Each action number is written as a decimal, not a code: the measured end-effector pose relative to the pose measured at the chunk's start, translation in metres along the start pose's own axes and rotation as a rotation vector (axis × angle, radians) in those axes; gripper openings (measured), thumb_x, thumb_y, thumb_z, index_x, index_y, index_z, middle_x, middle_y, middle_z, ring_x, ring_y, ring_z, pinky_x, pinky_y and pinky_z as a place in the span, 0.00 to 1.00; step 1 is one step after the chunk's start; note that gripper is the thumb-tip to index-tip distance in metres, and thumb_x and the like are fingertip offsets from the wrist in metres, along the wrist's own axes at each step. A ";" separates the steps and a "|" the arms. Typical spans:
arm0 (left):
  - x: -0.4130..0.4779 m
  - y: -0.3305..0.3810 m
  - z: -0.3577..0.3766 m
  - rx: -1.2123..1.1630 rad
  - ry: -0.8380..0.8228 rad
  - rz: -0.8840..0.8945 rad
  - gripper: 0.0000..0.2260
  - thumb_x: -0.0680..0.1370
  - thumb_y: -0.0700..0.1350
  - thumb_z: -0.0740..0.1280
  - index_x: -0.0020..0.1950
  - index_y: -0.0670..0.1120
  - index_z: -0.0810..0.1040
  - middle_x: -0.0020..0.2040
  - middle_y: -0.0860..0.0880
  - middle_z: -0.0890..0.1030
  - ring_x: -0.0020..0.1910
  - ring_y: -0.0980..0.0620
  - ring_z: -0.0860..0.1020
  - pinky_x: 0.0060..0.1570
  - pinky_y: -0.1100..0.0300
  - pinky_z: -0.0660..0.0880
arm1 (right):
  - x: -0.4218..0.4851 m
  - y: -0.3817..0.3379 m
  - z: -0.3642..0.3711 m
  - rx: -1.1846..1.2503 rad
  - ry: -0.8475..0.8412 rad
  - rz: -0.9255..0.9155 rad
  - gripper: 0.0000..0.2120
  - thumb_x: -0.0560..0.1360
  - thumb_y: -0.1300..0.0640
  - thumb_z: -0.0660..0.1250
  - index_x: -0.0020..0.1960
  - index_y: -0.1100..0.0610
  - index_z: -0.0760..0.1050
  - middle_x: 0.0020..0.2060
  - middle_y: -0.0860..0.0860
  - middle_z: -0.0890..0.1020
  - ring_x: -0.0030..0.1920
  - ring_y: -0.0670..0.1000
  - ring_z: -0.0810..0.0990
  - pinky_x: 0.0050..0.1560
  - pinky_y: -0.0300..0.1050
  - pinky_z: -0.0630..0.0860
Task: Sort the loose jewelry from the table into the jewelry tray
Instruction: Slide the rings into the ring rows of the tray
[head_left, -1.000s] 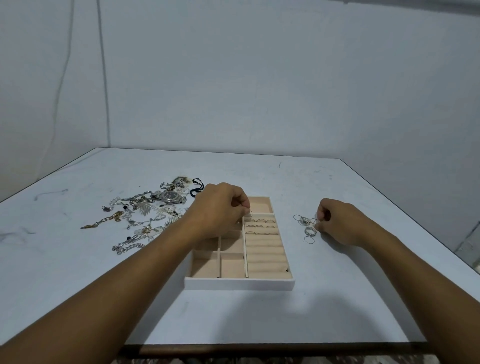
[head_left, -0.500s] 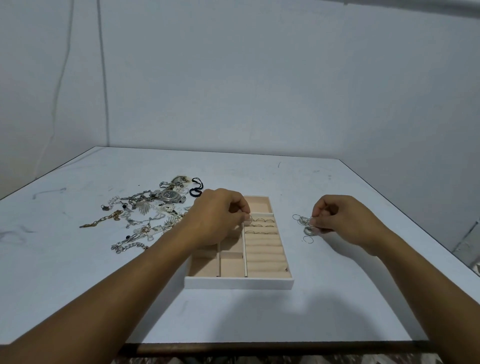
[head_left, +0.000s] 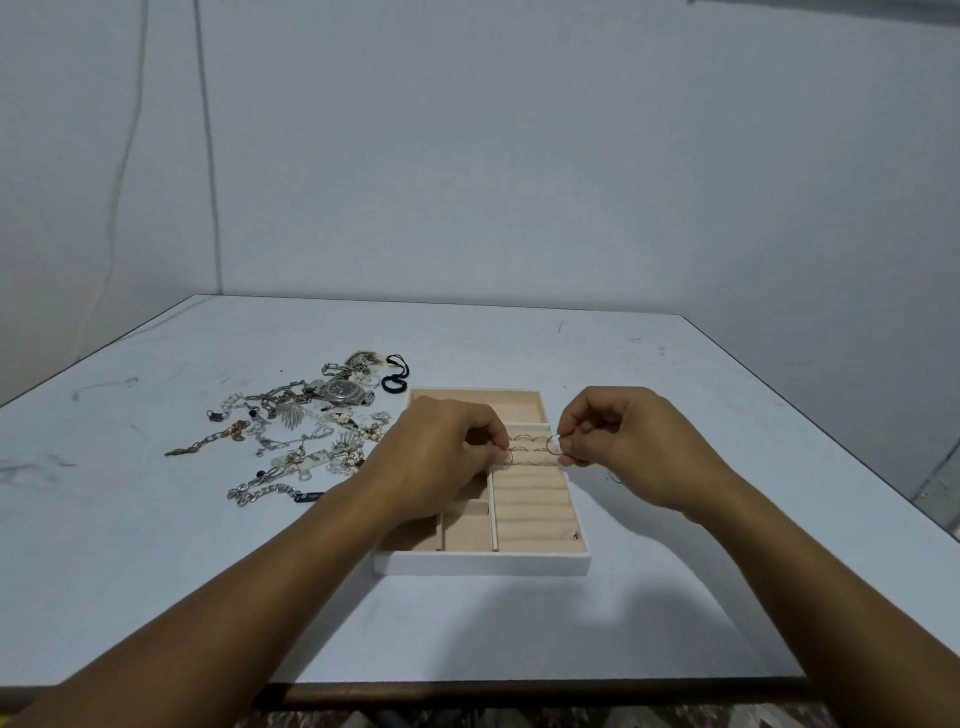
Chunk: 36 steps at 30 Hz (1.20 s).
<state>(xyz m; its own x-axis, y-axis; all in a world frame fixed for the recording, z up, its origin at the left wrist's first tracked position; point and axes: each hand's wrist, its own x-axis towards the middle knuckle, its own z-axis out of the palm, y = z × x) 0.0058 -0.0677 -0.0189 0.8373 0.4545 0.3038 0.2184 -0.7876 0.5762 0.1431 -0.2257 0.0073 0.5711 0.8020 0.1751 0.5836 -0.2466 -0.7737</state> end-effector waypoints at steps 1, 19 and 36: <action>0.000 0.000 0.000 0.001 0.000 0.004 0.01 0.73 0.48 0.73 0.42 0.54 0.82 0.35 0.57 0.82 0.37 0.60 0.78 0.40 0.62 0.76 | -0.001 0.000 0.001 -0.009 -0.002 -0.008 0.07 0.74 0.68 0.68 0.42 0.58 0.80 0.36 0.54 0.84 0.37 0.45 0.85 0.34 0.28 0.72; -0.003 -0.001 0.001 0.153 -0.039 0.126 0.03 0.75 0.47 0.70 0.47 0.52 0.82 0.40 0.53 0.84 0.42 0.57 0.78 0.44 0.61 0.71 | -0.007 0.005 0.019 -0.179 0.118 -0.109 0.09 0.74 0.64 0.70 0.41 0.50 0.81 0.37 0.46 0.84 0.40 0.42 0.82 0.43 0.31 0.76; -0.010 -0.005 0.009 0.265 0.062 0.288 0.05 0.75 0.48 0.68 0.47 0.52 0.83 0.42 0.53 0.83 0.46 0.50 0.77 0.47 0.48 0.74 | -0.005 0.010 0.023 -0.204 0.123 -0.110 0.08 0.74 0.63 0.70 0.44 0.50 0.82 0.39 0.44 0.84 0.41 0.41 0.81 0.41 0.27 0.74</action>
<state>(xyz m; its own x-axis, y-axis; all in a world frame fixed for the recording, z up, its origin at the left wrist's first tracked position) 0.0009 -0.0720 -0.0318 0.8533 0.2175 0.4738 0.1078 -0.9628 0.2478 0.1328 -0.2196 -0.0154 0.5565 0.7609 0.3336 0.7433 -0.2765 -0.6092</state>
